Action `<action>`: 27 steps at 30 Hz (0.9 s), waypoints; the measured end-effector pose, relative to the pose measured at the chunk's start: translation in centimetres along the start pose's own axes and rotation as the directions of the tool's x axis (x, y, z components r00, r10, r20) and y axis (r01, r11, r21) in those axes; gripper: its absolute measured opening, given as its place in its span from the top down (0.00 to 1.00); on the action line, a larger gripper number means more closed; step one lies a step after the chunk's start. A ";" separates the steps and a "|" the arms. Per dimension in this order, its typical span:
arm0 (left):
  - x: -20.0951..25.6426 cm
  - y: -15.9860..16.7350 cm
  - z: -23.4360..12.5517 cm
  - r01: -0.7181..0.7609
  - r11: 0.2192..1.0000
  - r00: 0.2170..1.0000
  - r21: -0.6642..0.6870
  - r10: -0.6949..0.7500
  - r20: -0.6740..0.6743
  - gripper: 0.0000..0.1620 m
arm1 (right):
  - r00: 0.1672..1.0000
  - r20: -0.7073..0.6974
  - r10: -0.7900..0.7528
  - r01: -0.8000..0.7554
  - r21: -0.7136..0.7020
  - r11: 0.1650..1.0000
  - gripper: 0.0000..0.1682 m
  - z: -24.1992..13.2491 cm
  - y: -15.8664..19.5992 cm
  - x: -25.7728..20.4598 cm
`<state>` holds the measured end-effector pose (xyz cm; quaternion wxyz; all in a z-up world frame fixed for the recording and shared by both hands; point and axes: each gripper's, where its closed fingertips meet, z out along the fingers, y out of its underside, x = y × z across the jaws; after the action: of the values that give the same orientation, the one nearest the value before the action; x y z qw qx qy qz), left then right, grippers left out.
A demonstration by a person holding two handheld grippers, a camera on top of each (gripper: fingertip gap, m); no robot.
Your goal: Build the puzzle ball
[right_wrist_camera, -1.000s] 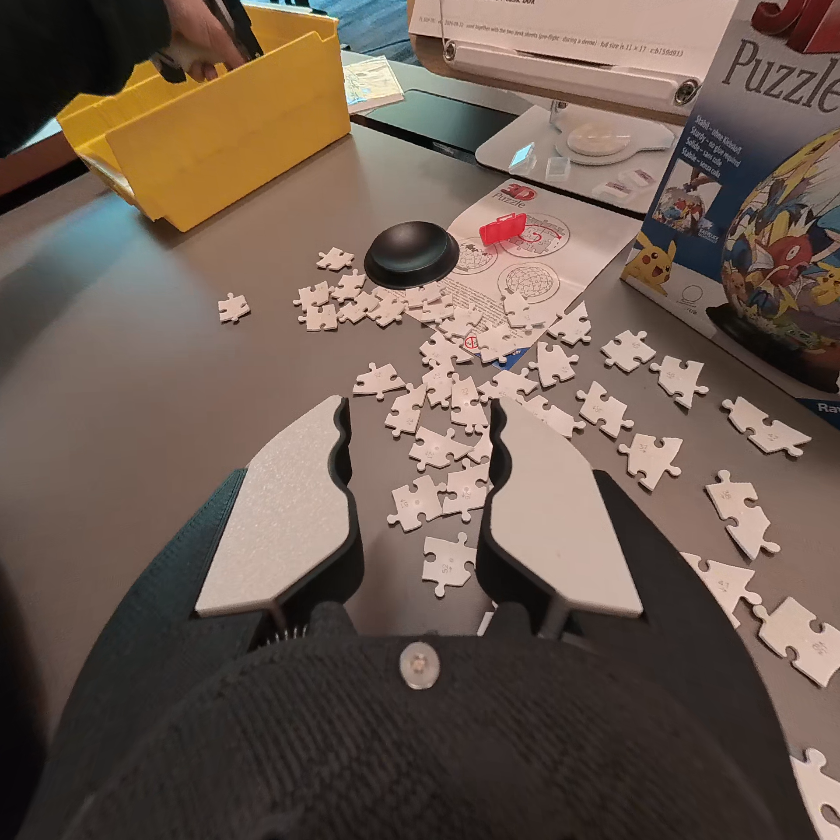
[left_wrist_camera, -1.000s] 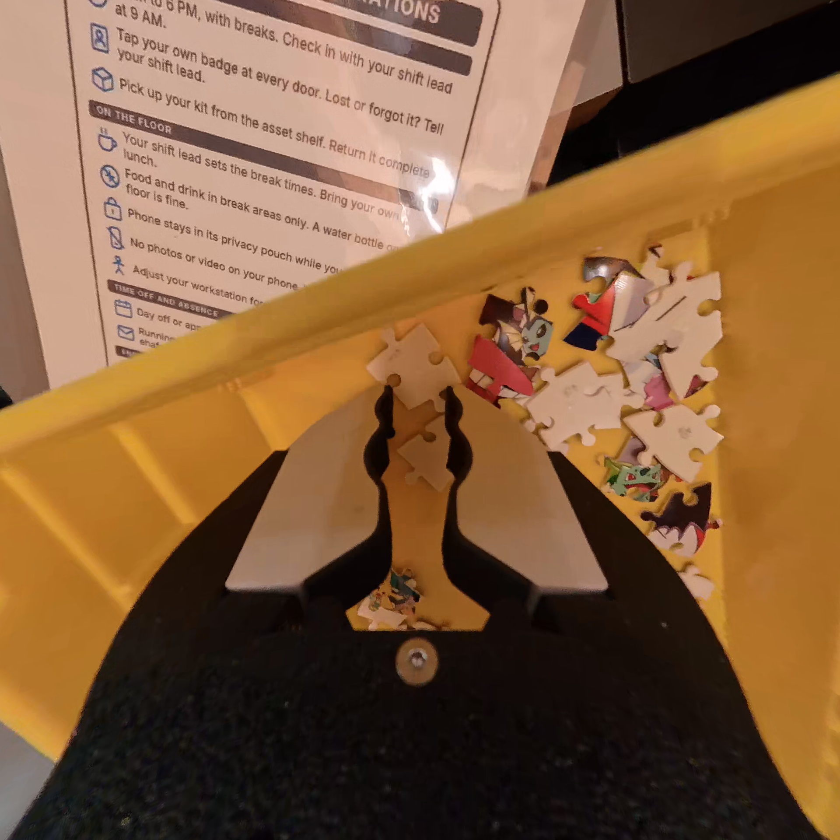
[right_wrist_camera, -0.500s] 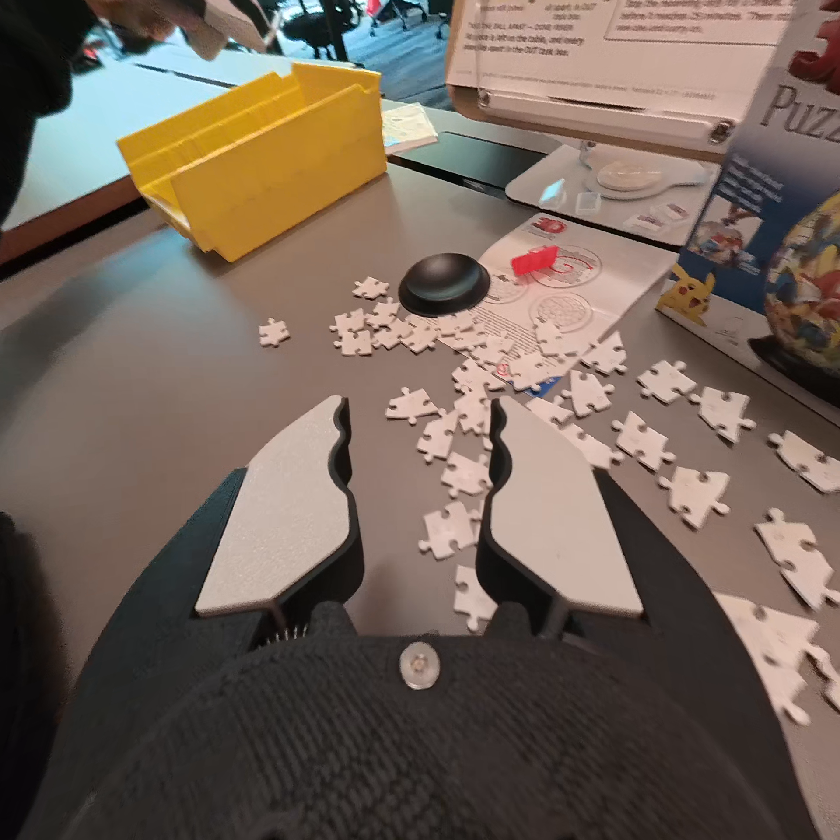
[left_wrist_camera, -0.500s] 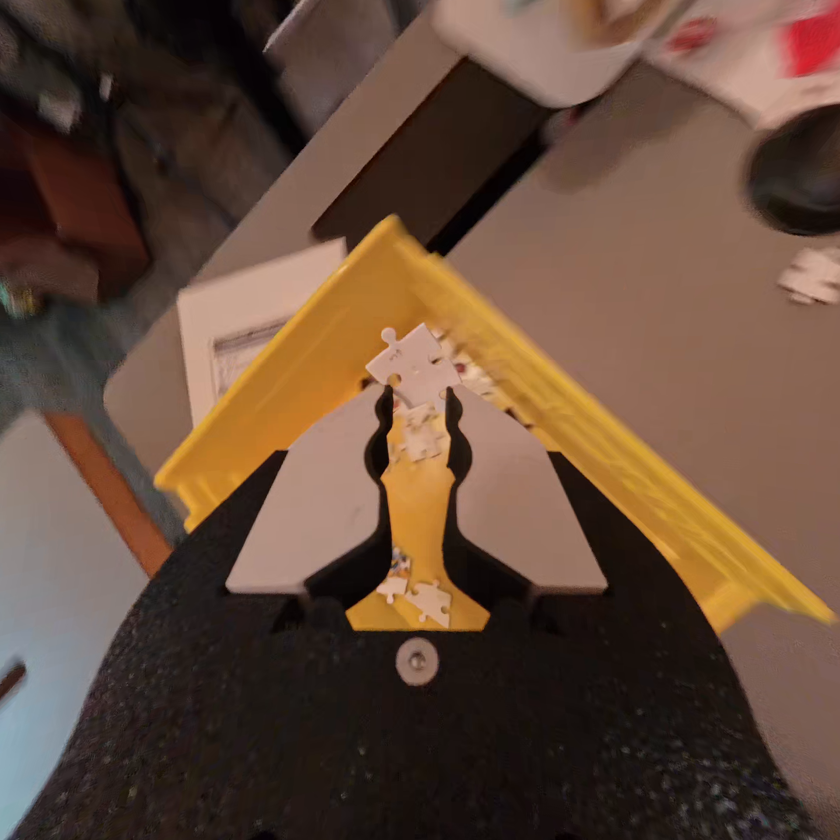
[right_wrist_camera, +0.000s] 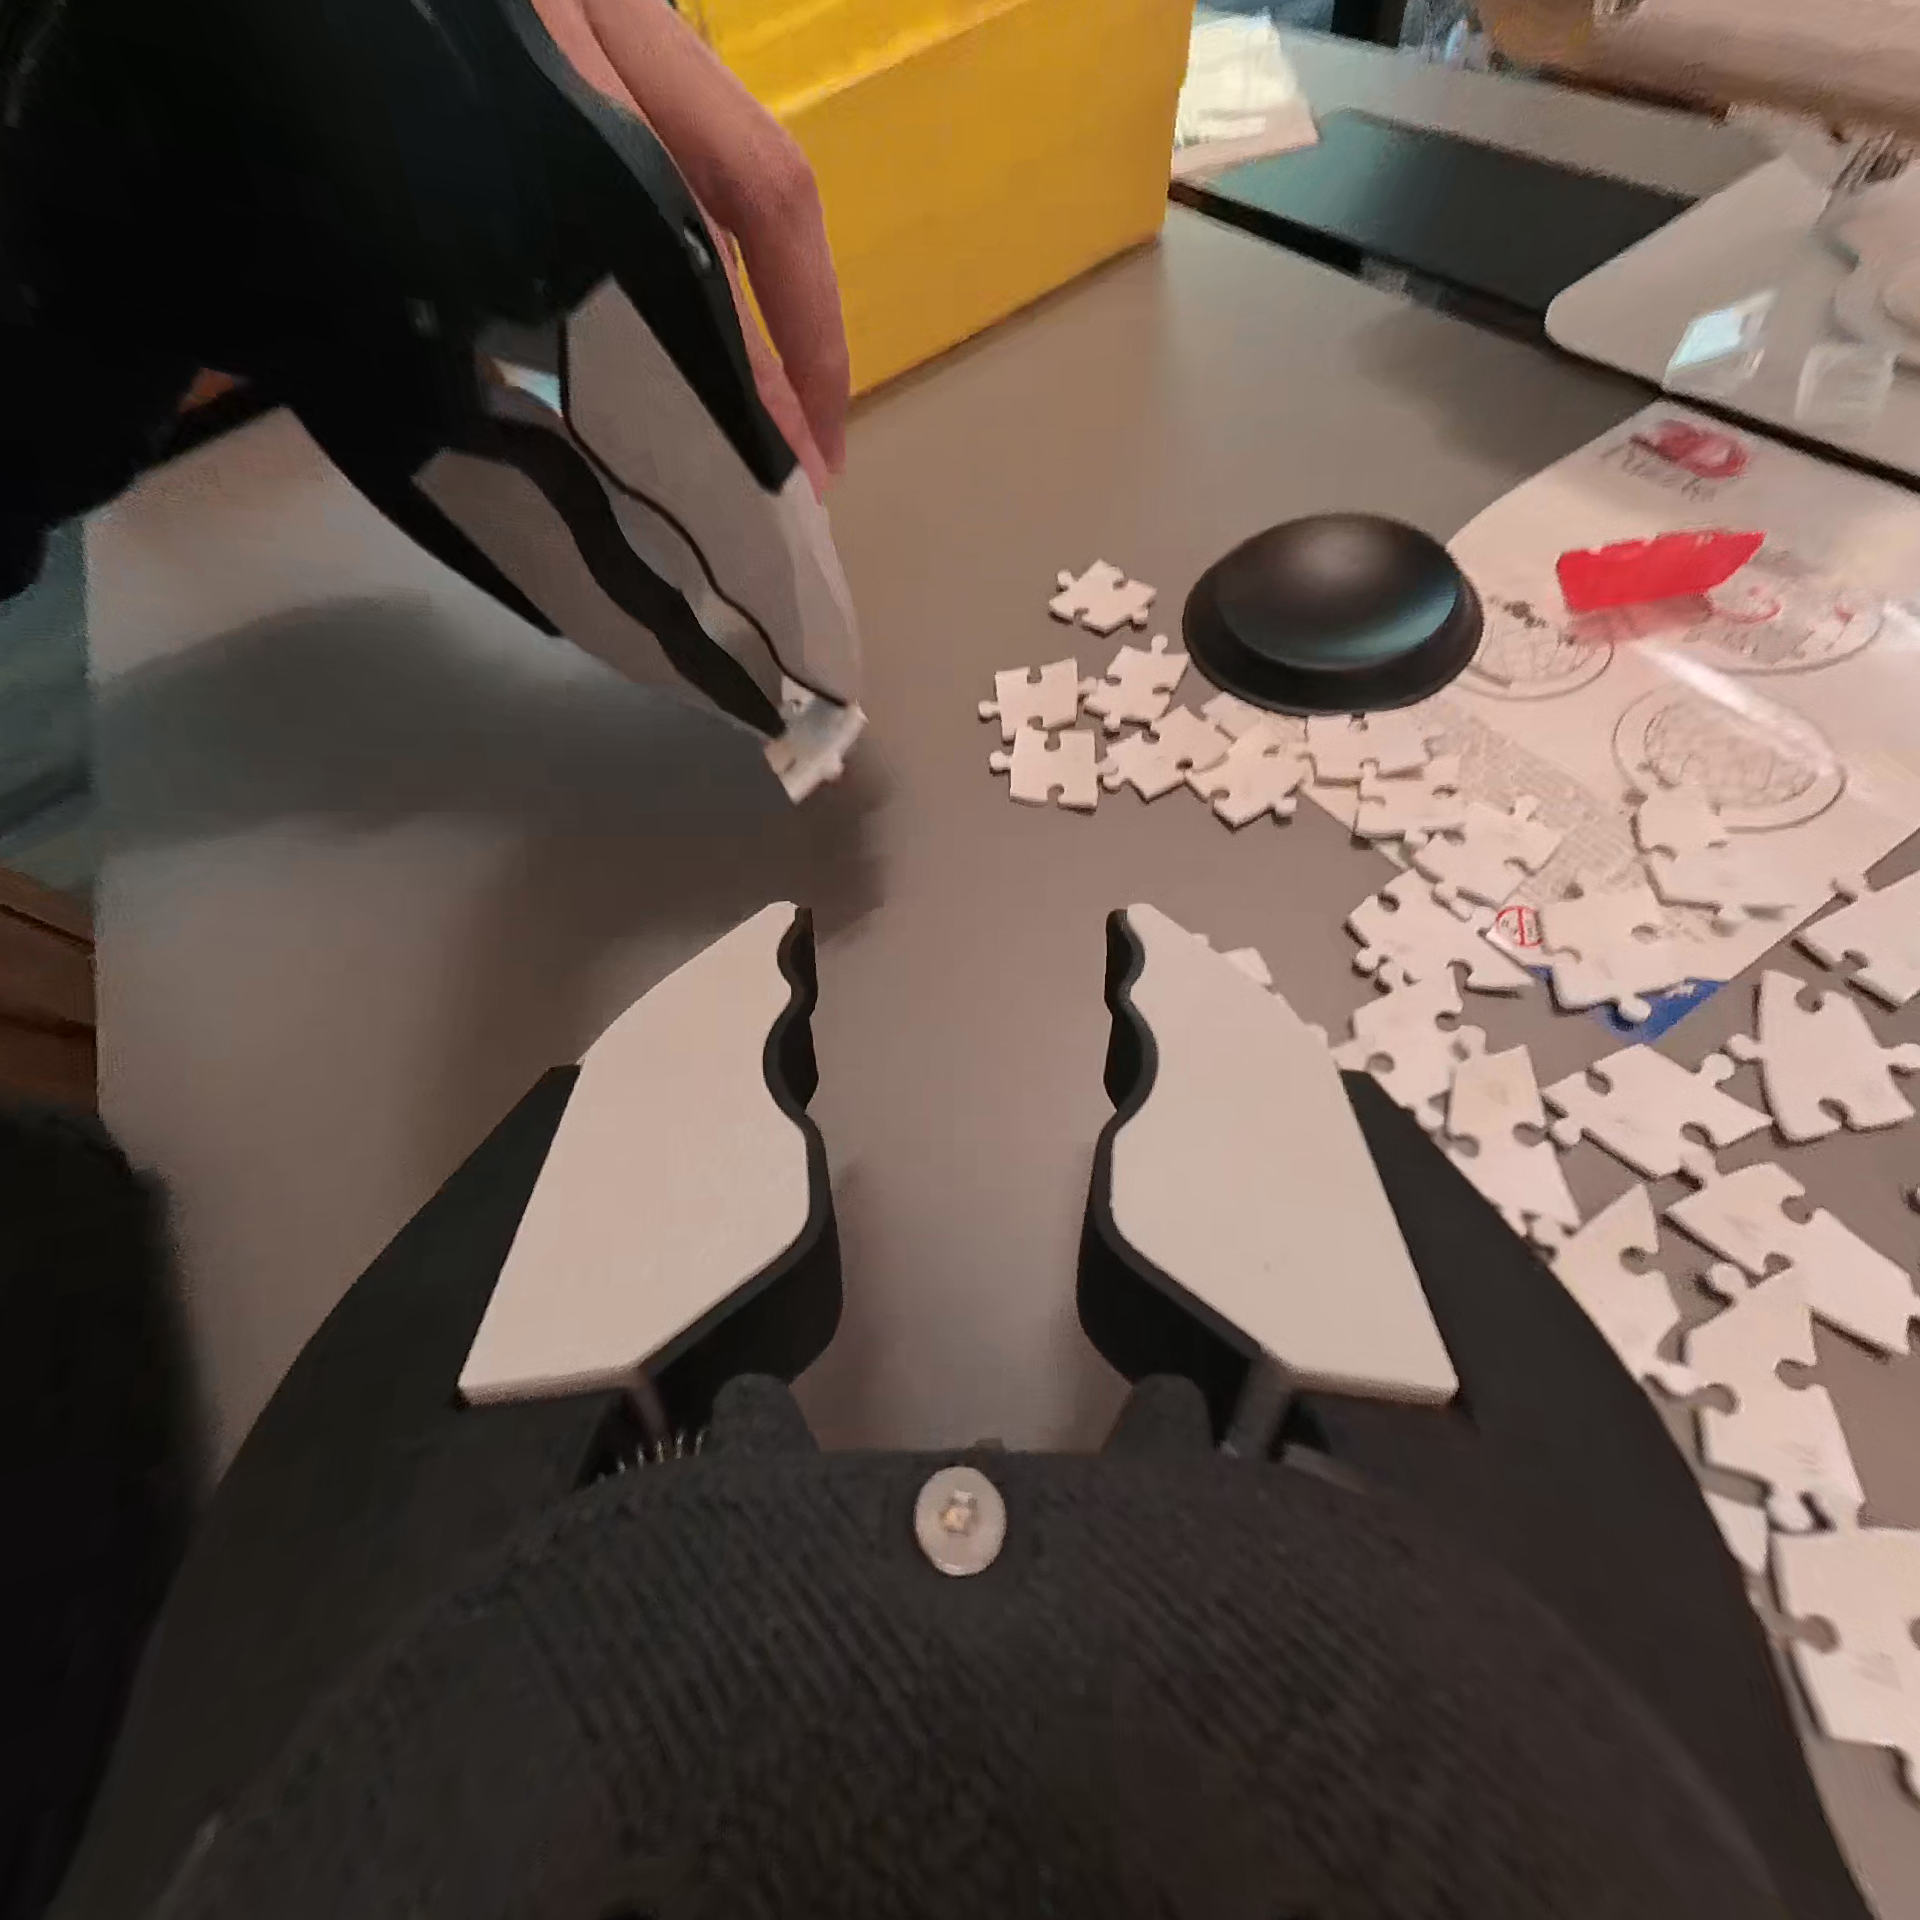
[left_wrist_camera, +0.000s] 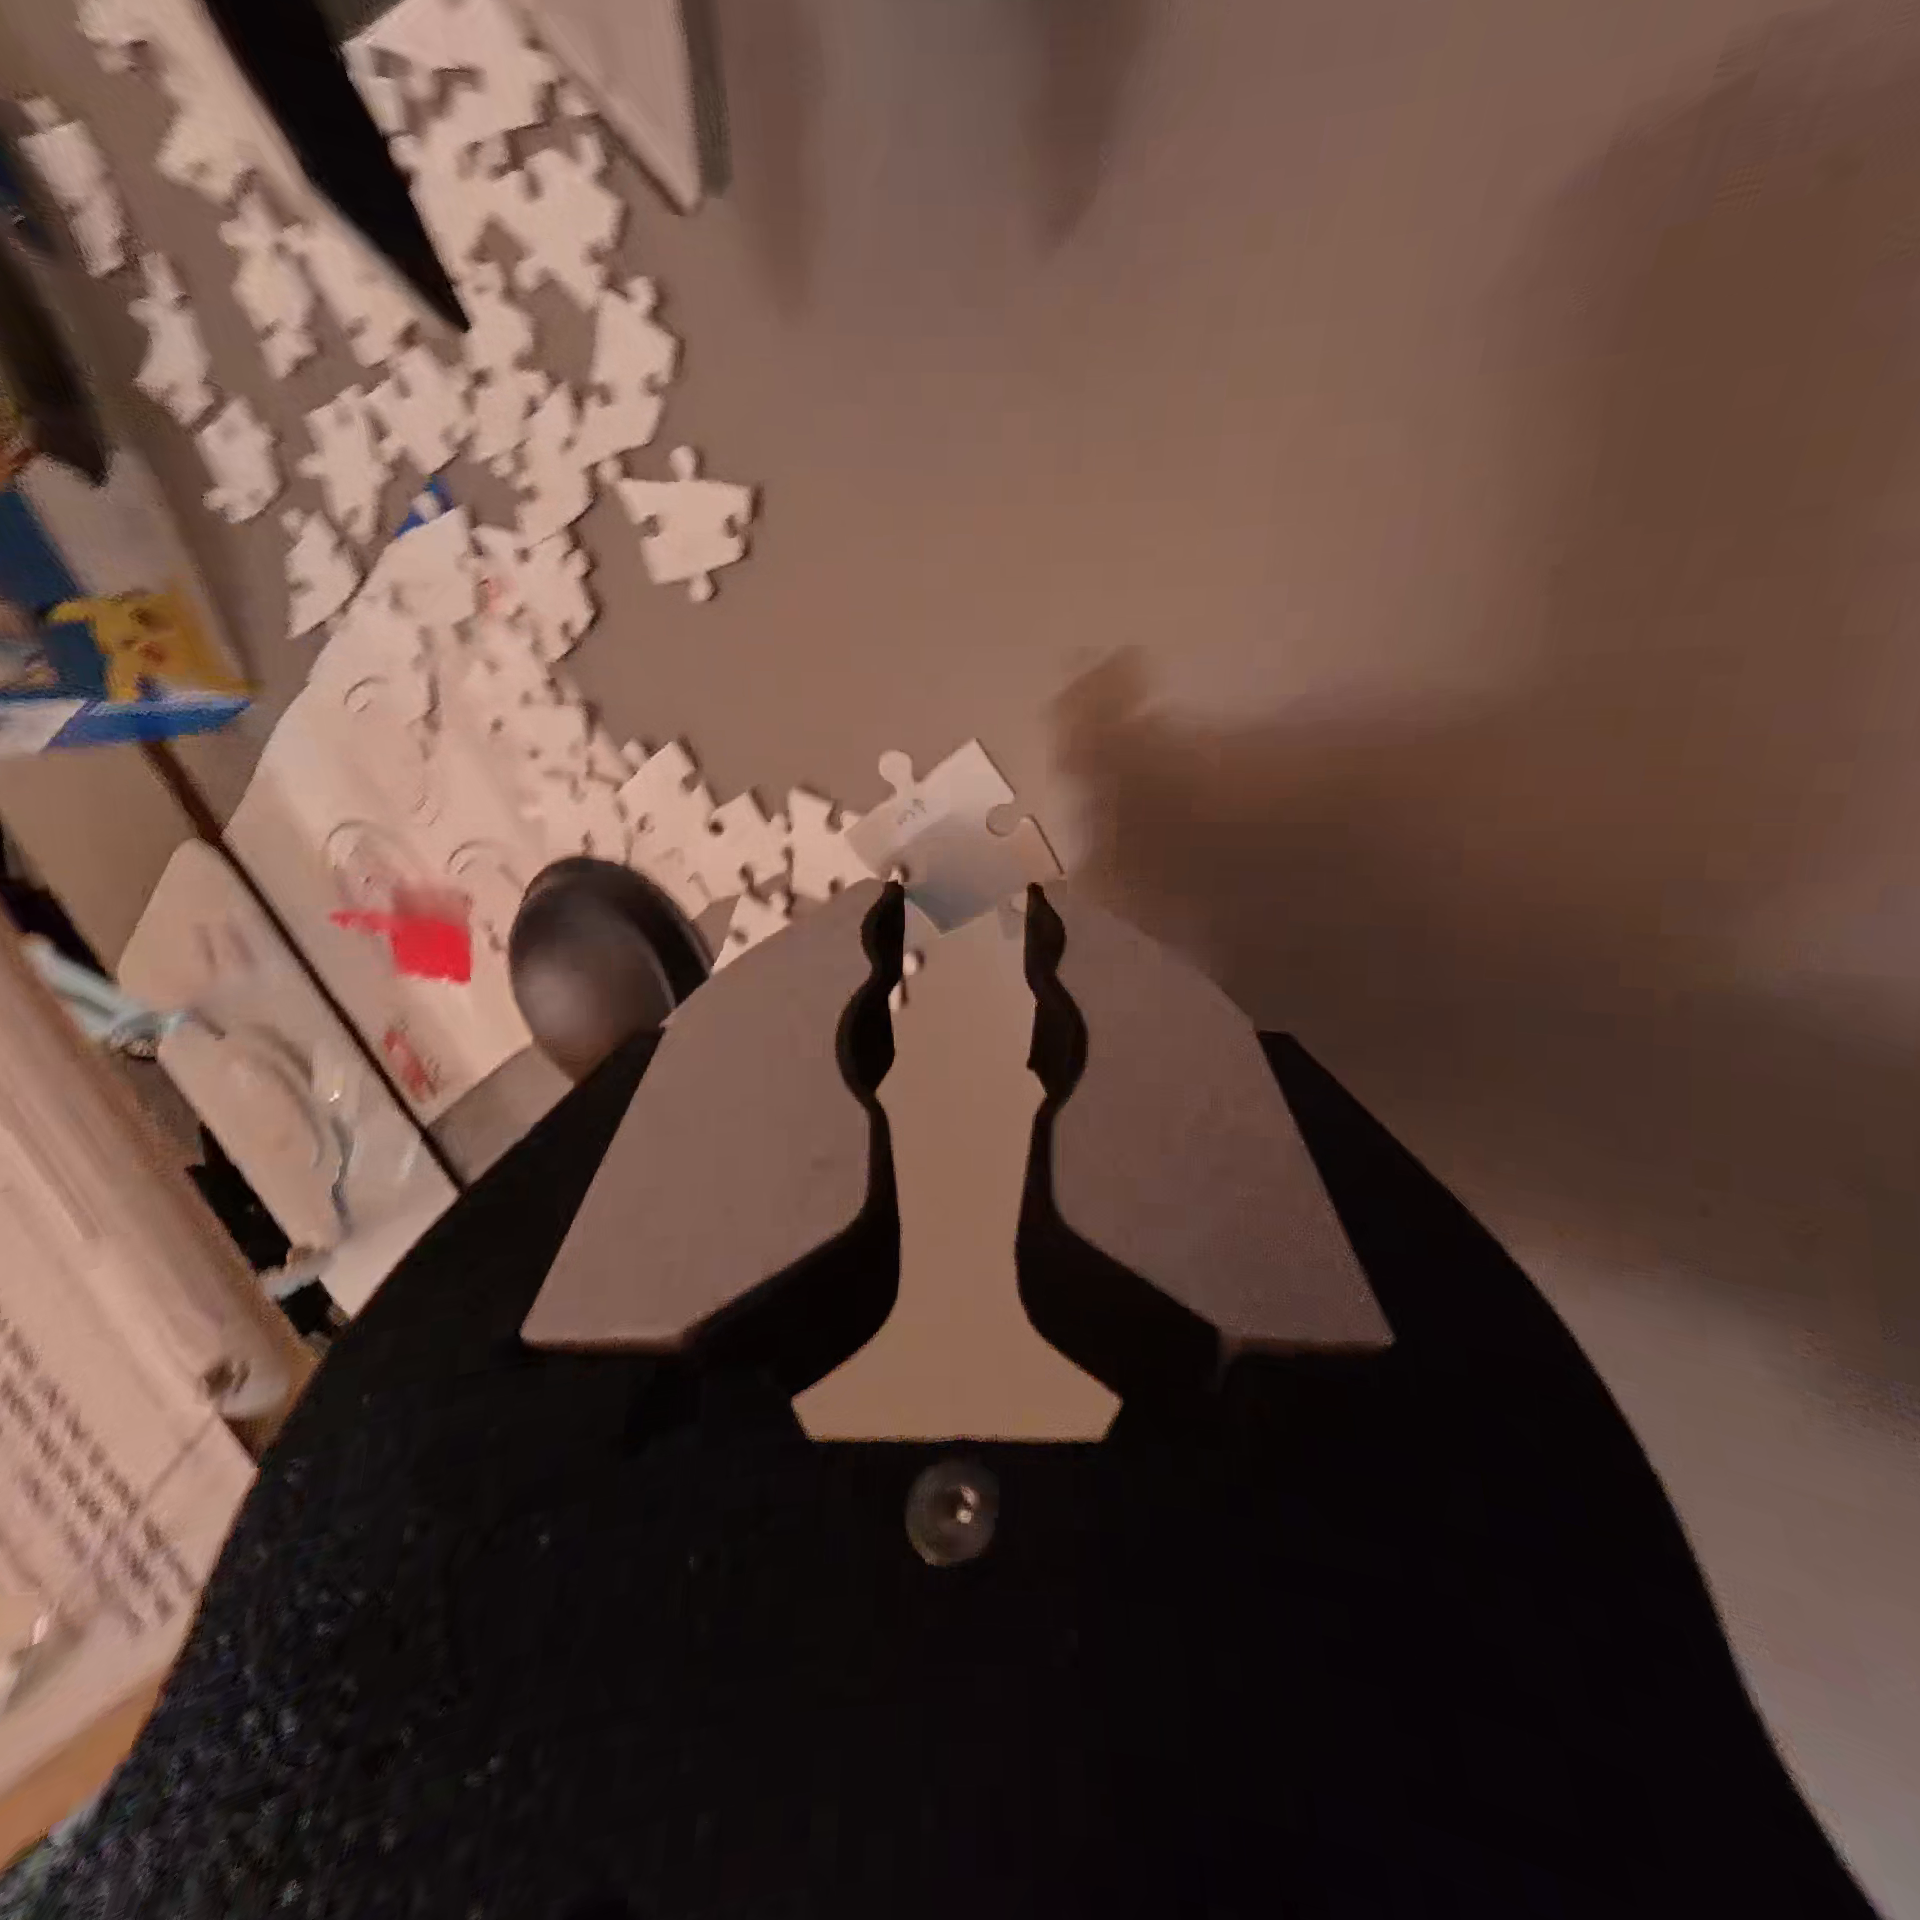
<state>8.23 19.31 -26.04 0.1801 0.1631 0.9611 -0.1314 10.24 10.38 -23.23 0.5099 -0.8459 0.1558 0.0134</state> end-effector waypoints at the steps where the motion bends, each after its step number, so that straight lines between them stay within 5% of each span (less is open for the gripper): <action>1: 0.1 -0.3 1.0 -0.028 0.999 1.000 -0.018 0.027 -0.012 0.87 | 1.000 -0.005 0.005 -0.005 -0.017 1.000 0.68 0.2 0.5 -0.1; 13: 1.8 -1.8 5.2 0.063 0.997 0.987 0.049 -0.055 -0.148 0.86 | 1.000 -0.008 0.030 -0.030 -0.069 0.997 0.71 1.3 2.2 -0.4; 20: 0.2 -0.9 1.3 0.308 0.937 0.951 0.164 -0.302 -0.063 0.71 | 1.000 -0.018 0.021 -0.022 -0.035 0.999 0.71 0.7 1.8 -0.3; 27: -0.6 6.2 -5.3 0.701 0.675 0.652 0.228 -0.737 0.178 0.68 | 1.000 0.011 -0.012 0.012 -0.028 1.000 0.75 1.7 1.6 -0.7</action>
<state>9.37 26.43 -22.24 0.2236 -0.2379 0.9033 -0.2785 9.34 11.34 -25.22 0.4987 -0.8539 0.1477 0.0172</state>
